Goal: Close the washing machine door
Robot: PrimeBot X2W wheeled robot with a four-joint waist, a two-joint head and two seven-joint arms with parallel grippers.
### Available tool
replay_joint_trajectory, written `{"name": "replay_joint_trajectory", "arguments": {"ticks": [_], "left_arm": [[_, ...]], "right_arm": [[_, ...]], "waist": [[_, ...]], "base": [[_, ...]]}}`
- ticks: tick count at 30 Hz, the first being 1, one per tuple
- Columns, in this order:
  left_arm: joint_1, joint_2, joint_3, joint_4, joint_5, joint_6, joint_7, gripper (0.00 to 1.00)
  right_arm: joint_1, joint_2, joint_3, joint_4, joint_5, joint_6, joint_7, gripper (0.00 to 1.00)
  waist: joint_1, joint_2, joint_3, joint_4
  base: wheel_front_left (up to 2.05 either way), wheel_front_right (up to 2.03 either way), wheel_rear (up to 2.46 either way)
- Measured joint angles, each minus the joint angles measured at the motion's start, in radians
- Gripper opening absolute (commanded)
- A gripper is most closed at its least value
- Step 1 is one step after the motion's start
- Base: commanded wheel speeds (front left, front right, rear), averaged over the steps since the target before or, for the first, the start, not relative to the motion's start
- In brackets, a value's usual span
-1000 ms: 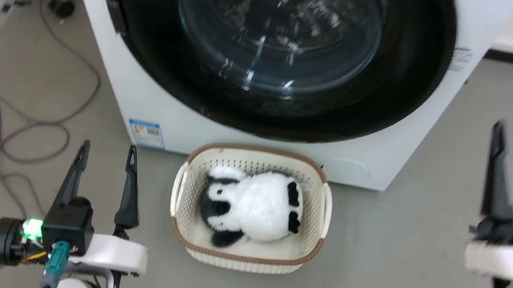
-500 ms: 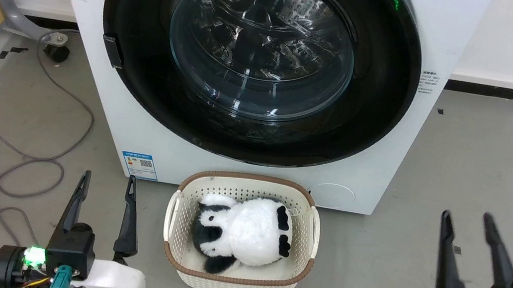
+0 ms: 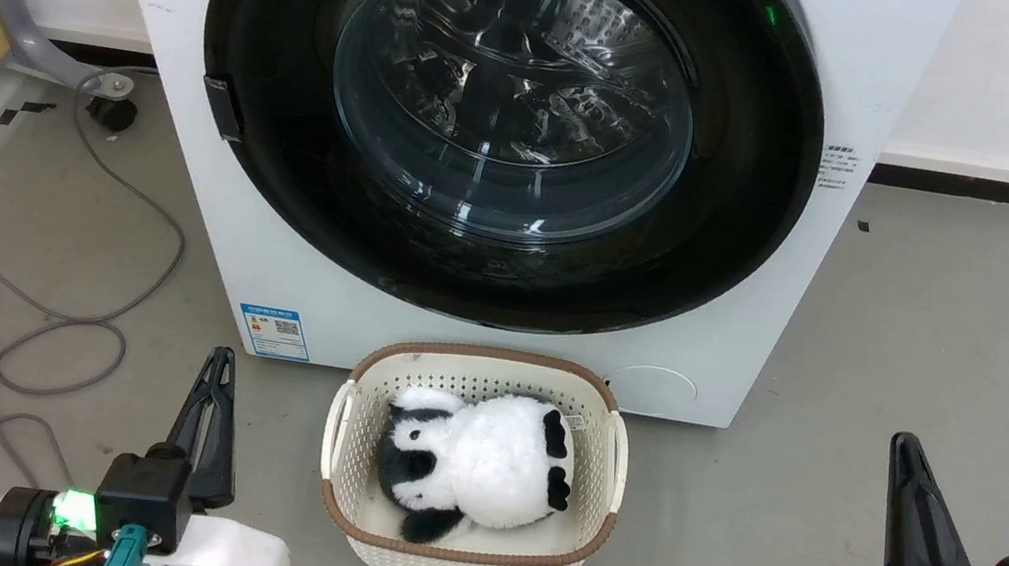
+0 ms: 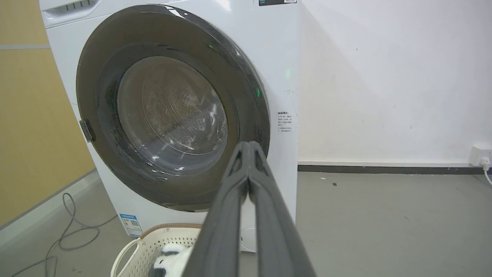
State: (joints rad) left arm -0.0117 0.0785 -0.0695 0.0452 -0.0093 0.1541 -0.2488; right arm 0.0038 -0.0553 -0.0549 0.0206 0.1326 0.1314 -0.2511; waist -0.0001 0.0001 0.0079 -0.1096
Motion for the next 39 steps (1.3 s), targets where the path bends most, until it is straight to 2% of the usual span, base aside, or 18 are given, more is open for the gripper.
{"name": "replay_joint_trajectory", "arguments": {"ticks": [39], "left_arm": [[0.000,-0.006,0.021,-0.011,0.000,-0.051,0.078,0.00]], "right_arm": [[0.000,0.000,0.017,-0.002,-0.038,0.000,0.080,0.00]], "waist": [[0.0001,0.0000,-0.002,0.035]], "base": [[0.00,0.00,0.00]]}}
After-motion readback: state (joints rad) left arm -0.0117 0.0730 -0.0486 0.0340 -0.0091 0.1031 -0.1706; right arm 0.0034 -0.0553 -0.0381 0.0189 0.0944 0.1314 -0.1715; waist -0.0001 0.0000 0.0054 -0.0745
